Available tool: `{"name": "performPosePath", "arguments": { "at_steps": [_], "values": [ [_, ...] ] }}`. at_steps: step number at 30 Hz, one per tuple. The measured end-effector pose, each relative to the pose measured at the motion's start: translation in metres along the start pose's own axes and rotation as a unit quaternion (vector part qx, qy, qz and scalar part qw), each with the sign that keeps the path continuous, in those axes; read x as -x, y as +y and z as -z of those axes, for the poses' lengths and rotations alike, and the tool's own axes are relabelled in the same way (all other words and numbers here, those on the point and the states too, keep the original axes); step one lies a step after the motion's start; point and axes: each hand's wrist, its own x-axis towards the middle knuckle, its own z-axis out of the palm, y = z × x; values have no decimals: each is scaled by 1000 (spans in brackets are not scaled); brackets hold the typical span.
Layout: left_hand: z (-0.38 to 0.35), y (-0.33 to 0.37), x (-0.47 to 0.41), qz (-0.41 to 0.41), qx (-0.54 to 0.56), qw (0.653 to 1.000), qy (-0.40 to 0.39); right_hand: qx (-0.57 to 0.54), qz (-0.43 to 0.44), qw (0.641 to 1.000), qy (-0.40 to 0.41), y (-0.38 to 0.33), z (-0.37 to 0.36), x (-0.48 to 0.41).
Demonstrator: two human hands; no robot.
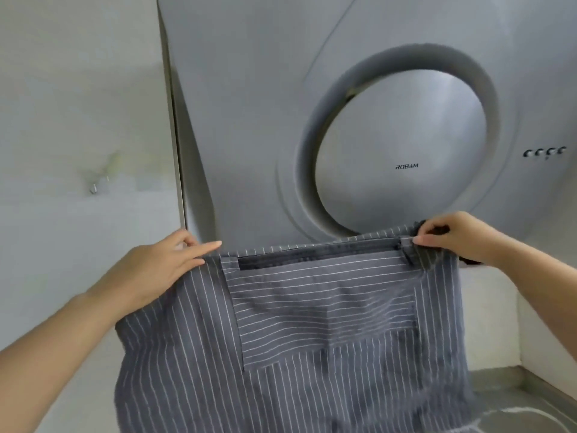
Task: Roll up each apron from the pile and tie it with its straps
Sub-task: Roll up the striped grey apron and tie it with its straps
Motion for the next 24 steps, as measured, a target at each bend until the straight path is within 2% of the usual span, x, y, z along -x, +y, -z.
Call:
{"name": "performPosePath", "arguments": {
  "at_steps": [2, 3, 4, 5, 6, 7, 9, 12, 14, 16, 17, 18, 20, 21, 24],
  "values": [
    [-1, 3, -4, 74, 3, 997, 20, -12, 4, 993, 119, -6, -2, 0],
    [-8, 4, -5, 111, -4, 994, -22, 26, 11, 989, 142, -11, -9, 2],
    [-18, 6, -4, 141, -20, 984, -106, 70, 25, 988, 133, -14, -20, 4],
    [-27, 11, -3, 171, -26, 965, -196, 88, 40, 989, 112, -17, -30, 6],
    [-36, 14, 0, 197, -12, 949, -244, 69, 34, 992, 99, -19, -39, 9],
    [-41, 17, 1, 214, 15, 946, -242, 29, 23, 994, 107, -23, -42, 13],
    [-43, 16, 2, 227, 96, 951, -186, -19, 7, 989, 144, -25, -43, 15],
    [-36, 16, 2, 228, 182, 947, -133, 3, 20, 993, 119, -27, -42, 18],
    [-34, 13, 4, 249, 145, 951, -116, 65, 43, 994, 73, -29, -36, 17],
    [-27, 11, 3, 253, 39, 961, -103, 123, 52, 991, 23, -40, -26, 16],
    [-23, 11, 0, 258, 7, 963, -74, 132, 66, 989, 28, -45, -22, 14],
    [-19, 15, -5, 270, 7, 963, -25, 127, 81, 986, 70, -51, -18, 13],
    [-17, 21, -15, 302, 49, 948, 84, 50, 97, 969, 221, -62, -18, 12],
    [-21, 24, -17, 313, 74, 942, 96, 6, 103, 962, 253, -68, -21, 12],
    [-54, 39, -5, 320, 180, 930, -28, -1, 112, 976, 188, -80, -38, 17]
  ]
}}
